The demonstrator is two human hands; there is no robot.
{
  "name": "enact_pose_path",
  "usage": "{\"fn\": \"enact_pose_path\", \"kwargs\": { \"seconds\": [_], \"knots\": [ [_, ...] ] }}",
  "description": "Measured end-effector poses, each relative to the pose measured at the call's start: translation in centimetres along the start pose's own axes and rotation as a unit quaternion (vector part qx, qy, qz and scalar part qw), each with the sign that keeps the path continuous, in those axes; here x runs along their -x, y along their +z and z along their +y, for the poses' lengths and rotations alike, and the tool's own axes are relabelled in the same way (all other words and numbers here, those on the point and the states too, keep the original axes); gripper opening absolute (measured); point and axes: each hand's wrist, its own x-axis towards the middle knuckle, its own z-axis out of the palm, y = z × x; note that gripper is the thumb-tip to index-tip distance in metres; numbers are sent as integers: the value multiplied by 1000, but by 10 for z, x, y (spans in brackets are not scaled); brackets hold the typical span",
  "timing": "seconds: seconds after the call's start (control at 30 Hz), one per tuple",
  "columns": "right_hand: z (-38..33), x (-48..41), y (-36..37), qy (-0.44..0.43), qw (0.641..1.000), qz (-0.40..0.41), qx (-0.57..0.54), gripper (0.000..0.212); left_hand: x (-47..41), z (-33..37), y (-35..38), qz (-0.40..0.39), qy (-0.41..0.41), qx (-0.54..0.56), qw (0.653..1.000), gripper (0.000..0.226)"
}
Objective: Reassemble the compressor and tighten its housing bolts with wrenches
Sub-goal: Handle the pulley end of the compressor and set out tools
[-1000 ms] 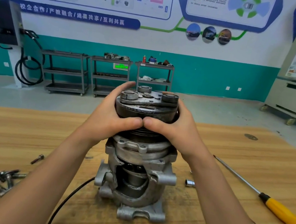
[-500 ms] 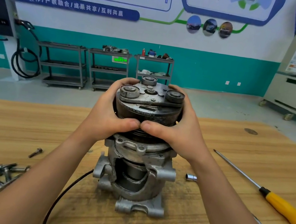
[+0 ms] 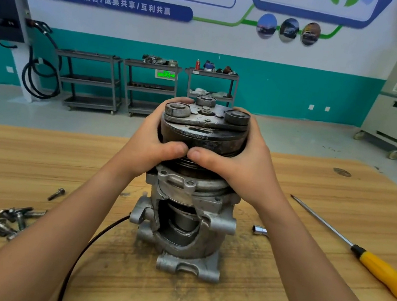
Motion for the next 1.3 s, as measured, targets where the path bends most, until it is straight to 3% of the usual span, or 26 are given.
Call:
{"fn": "enact_pose_path", "kwargs": {
  "seconds": [0.13,0.3,0.4,0.47,0.53,0.6,0.67,0.87,1.03,1.13,1.3],
  "knots": [
    [-4,5,4,6,1000,17,15,97,2,3,0,-9,-9,-12,1000,103],
    [-7,15,-6,44,999,-19,26,125,17,1,-6,-13,-49,-29,998,93],
    [0,47,-13,103,992,-53,54,139,48,-11,-8,-4,-97,-43,994,103],
    [6,69,-11,122,987,-77,69,142,63,-19,-4,11,-108,-37,993,88],
    [12,80,-7,111,990,-62,60,129,68,-22,2,49,-116,-31,992,66],
    [14,83,-2,71,996,-37,39,96,66,-20,8,58,-117,-31,991,58],
    [12,85,1,61,998,-20,21,82,66,-17,12,62,-121,-27,990,54],
    [16,81,0,90,996,-24,8,126,61,-19,11,75,-155,42,984,58],
    [23,79,-2,86,996,-12,18,133,62,-20,9,80,-143,74,984,58],
    [24,80,0,69,997,12,19,130,61,-22,9,80,-134,92,983,58],
    [23,87,0,-16,998,57,35,88,61,-29,6,108,-157,127,973,49]
  ]
}}
